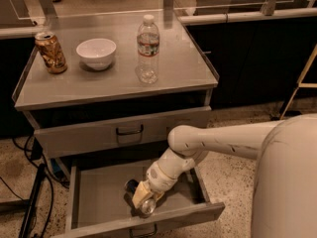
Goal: Place redbull can into middle drawer
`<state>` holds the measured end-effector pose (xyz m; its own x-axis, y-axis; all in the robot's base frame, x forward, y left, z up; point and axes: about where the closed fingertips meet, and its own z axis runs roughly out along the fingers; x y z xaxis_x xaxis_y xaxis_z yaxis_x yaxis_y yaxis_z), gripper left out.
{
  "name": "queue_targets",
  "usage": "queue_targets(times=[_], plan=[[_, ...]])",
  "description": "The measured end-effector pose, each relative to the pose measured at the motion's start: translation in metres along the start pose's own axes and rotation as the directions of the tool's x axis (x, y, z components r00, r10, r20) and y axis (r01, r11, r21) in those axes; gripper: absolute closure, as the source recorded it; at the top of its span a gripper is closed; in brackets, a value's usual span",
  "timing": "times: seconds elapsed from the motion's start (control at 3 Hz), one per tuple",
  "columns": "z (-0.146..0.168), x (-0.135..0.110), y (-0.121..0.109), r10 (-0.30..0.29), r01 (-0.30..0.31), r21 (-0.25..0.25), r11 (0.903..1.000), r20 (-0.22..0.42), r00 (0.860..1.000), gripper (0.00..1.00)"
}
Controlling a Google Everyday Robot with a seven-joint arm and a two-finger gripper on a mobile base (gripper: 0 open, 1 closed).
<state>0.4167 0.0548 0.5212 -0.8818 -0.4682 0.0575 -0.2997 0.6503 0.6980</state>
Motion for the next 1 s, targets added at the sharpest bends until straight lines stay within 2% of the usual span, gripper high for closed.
queue_targets(times=[0.33, 0.67, 1.0], plan=[[0.001, 0.0, -0.001, 0.001, -0.001, 0.0, 1.0, 0.001, 1.0, 1.0], [0.004, -0.004, -0.011, 0.044, -0.044, -0.026, 0.9987, 0.022, 0.999, 1.0], [0.009, -0.013, -0.03, 0.114, -0.111, -0.054, 0.9924, 0.058, 0.992, 1.0]])
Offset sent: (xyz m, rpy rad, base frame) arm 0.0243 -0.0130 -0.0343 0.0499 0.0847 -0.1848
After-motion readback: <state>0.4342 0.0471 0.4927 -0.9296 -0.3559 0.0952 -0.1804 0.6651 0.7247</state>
